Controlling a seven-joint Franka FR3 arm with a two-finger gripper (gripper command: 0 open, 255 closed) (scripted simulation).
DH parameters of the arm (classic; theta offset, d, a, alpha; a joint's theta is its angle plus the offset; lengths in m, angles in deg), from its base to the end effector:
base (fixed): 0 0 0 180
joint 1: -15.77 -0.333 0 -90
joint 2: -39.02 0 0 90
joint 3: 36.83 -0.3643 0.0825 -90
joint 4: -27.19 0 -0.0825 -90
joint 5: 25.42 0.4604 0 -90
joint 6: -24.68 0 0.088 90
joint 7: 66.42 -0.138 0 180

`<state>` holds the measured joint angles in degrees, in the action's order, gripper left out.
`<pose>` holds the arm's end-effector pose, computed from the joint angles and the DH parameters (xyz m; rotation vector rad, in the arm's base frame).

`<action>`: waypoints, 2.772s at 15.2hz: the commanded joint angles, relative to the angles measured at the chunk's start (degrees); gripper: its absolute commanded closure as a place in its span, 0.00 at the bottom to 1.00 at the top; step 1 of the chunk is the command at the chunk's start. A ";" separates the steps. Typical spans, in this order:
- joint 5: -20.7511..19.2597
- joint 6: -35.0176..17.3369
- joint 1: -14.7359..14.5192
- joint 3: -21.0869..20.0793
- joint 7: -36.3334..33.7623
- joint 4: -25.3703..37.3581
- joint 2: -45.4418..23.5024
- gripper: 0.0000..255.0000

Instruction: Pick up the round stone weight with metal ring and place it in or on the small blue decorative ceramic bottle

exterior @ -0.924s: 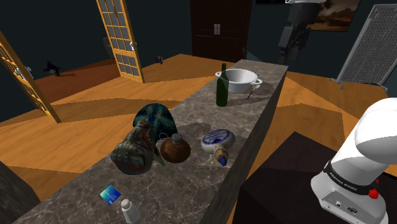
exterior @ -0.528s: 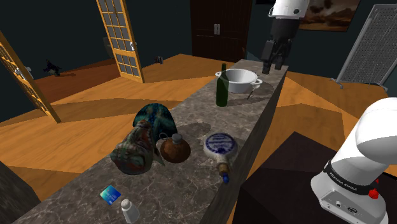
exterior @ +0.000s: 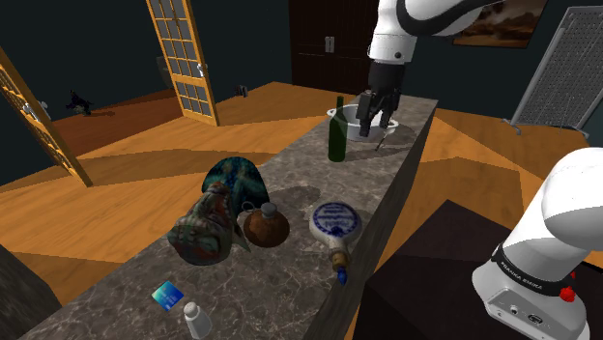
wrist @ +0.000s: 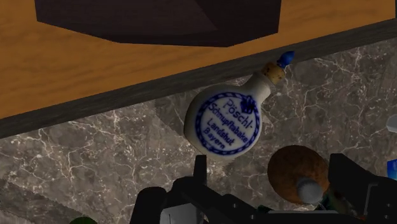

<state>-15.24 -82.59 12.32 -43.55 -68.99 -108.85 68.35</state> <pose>0.4380 0.1005 0.4994 -3.0272 -0.0996 0.0051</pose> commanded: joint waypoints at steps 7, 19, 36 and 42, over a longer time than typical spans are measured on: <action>0.41 -12.50 -1.82 -4.62 -2.47 3.17 -14.98 0.00; -5.74 -24.56 -5.28 -8.68 -8.81 17.06 -40.61 0.00; -12.63 -30.84 -11.57 -7.25 -13.60 34.07 -64.07 0.00; -12.62 -30.83 -11.57 -7.24 -13.60 34.09 -64.08 0.00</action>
<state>-27.86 -113.42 0.75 -50.80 -82.59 -74.76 4.28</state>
